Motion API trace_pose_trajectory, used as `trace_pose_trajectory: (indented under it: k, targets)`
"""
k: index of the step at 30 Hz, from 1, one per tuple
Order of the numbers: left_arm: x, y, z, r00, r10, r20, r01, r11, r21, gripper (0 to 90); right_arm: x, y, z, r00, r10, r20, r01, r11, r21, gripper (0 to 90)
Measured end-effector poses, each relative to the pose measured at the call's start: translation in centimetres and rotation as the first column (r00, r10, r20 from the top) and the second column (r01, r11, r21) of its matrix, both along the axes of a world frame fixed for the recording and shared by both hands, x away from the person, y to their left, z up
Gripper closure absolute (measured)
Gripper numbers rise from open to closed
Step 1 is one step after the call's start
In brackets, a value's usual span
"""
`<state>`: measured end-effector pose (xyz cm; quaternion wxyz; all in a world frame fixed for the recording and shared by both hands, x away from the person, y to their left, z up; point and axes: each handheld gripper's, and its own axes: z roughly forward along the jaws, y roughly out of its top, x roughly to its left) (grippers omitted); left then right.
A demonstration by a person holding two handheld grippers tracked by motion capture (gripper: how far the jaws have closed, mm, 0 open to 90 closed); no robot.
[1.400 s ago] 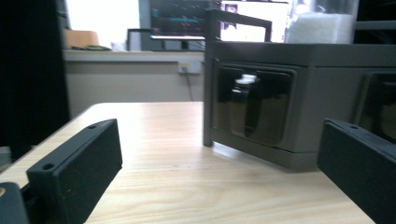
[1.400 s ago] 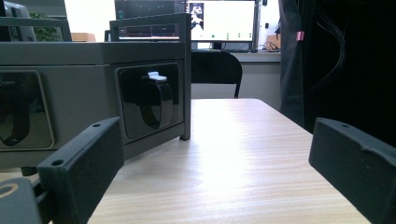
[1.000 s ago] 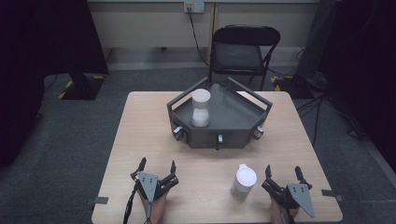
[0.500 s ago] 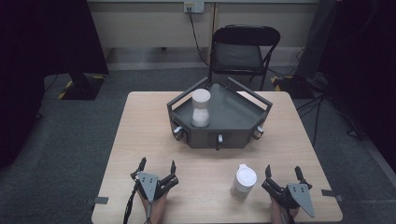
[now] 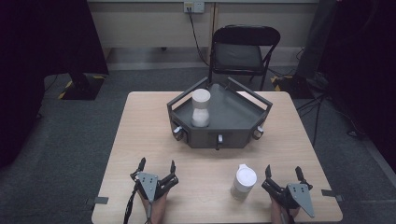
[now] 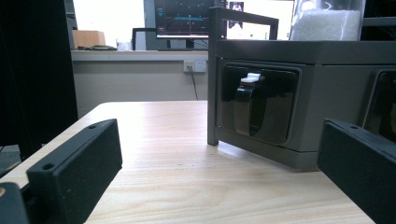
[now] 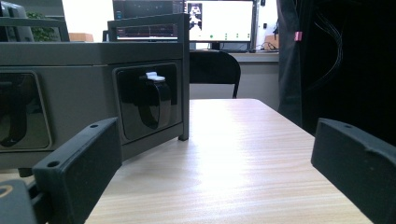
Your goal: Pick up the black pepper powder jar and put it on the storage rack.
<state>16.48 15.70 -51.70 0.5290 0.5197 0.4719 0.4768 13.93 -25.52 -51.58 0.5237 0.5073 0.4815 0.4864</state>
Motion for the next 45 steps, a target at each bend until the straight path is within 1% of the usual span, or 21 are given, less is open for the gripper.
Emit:
trace_pose_trajectory:
  k: [5, 10, 11, 13, 15, 16, 19, 20, 22, 23, 24, 26, 27, 28, 30, 34, 36, 37, 38, 42, 45]
  targets:
    - [0.0, 0.0, 0.0, 1.0, 0.001, 0.0, -0.001, 1.0, 0.0, 0.1, 0.0, 0.0, 0.0, 1.0, 0.0, 0.004, 0.0, 1.0, 0.006, 0.6]
    - [0.0, 0.0, 0.0, 1.0, 0.001, 0.0, -0.001, 1.0, 0.0, 0.1, 0.0, -0.4, 0.4, 0.9997, 0.02, -0.015, -0.019, 1.0, 0.018, 0.0]
    - [0.0, 0.0, 0.0, 1.0, 0.001, 0.0, -0.001, 1.0, 0.0, 0.1, -0.1, -0.7, 0.9, 0.9993, 0.035, -0.009, -0.035, 0.999, 0.032, 0.0]
    - [0.0, 0.0, 0.0, 1.0, 0.001, 0.0, -0.001, 1.0, 0.0, 0.0, -0.3, -0.9, 1.6, 0.9989, 0.047, 0.005, -0.048, 0.998, 0.031, 0.0]
    - [0.0, 0.0, 0.0, 1.0, 0.001, 0.0, -0.001, 1.0, 0.0, 0.1, -0.9, -1.2, 2.4, 0.9957, 0.081, 0.044, -0.083, 0.996, 0.038, 0.0]
    - [0.0, 0.0, 0.0, 1.0, 0.001, 0.0, -0.001, 1.0, 0.0, 0.1, -0.9, -1.2, 2.4, 0.9957, 0.081, 0.044, -0.083, 0.996, 0.038, 0.0]
    - [0.0, 0.0, 0.0, 1.0, 0.001, 0.0, -0.001, 1.0, -0.001, 0.1, -1.7, -1.5, 4.2, 0.9834, 0.158, 0.089, -0.162, 0.986, 0.036, 0.0]
    - [0.0, 0.0, 0.0, 1.0, 0.001, 0.0, -0.001, 1.0, 0.0, 0.1, -1.7, -1.5, 4.2, 0.9834, 0.158, 0.089, -0.162, 0.986, 0.036, 0.0]
    - [0.0, 0.0, 0.0, 1.0, 0.001, 0.0, -0.001, 1.0, -0.001, 0.1, -1.9, -1.2, 5.1, 0.9779, 0.19, 0.088, -0.194, 0.98, 0.036, 0.0]
    - [0.0, 0.0, 0.0, 1.0, 0.001, 0.0, -0.001, 1.0, -0.001, 0.0, -2.0, -1.0, 5.6, 0.9715, 0.219, 0.089, -0.224, 0.974, 0.042, 0.0]
    - [0.0, 0.0, 0.0, 1.0, 0.001, 0.0, -0.001, 1.0, -0.001, 0.0, -2.0, -1.0, 5.6, 0.9715, 0.219, 0.089, -0.224, 0.974, 0.042, 0.0]
    - [0.0, 0.0, 0.0, 1.0, 0.001, 0.0, -0.001, 1.0, 0.0, 0.0, -2.2, -0.4, 6.1, 0.9594, 0.266, 0.092, -0.27, 0.962, 0.029, 0.0]
    - [0.0, 0.0, 0.0, 1.0, 0.002, 0.0, -0.002, 1.0, 0.0, 0.1, -2.3, -0.1, 6.1, 0.9548, 0.282, 0.095, -0.286, 0.958, 0.027, 0.0]
    - [0.0, 0.0, 0.0, 1.0, 0.002, 0.0, -0.002, 1.0, 0.0, 0.0, -2.3, -0.1, 6.1, 0.9548, 0.282, 0.095, -0.286, 0.958, 0.027, 0.0]
    - [0.0, -0.1, 0.0, 1.0, 0.004, 0.0, -0.004, 1.0, -0.001, 0.0, -2.5, 0.4, 6.0, 0.9442, 0.316, 0.094, -0.319, 0.948, 0.021, 0.0]
    - [0.0, -0.1, 0.0, 1.0, 0.004, 0.0, -0.004, 1.0, -0.001, 0.1, -2.5, 1.6, 5.4, 0.9311, 0.357, 0.073, -0.359, 0.933, 0.011, 0.0]
    - [0.0, -0.1, 0.0, 1.0, 0.004, 0.0, -0.004, 1.0, -0.001, 0.0, -2.5, 1.8, 5.3, 0.9303, 0.361, 0.066, -0.362, 0.932, 0.01, 0.0]
    - [0.0, -0.1, 0.0, 1.0, 0.003, 0.0, -0.003, 1.0, -0.001, 0.1, -2.5, 2.2, 5.0, 0.9306, 0.364, 0.041, -0.364, 0.931, 0.011, 0.4]
    - [0.0, -0.1, 0.0, 1.0, 0.003, 0.0, -0.003, 1.0, 0.0, 0.1, -2.5, 2.2, 5.0, 0.9306, 0.364, 0.041, -0.364, 0.931, 0.011, 0.4]
    - [0.0, -0.1, 0.0, 1.0, 0.003, 0.0, -0.003, 1.0, -0.001, 0.0, -2.5, 2.4, 4.4, 0.9303, 0.367, -0.002, -0.366, 0.929, 0.046, 3.6]
    - [0.0, -0.1, 0.0, 1.0, 0.003, 0.0, -0.003, 1.0, -0.001, 0.0, -2.5, 2.6, 3.9, 0.9308, 0.365, -0.013, -0.364, 0.93, 0.042, 6.1]
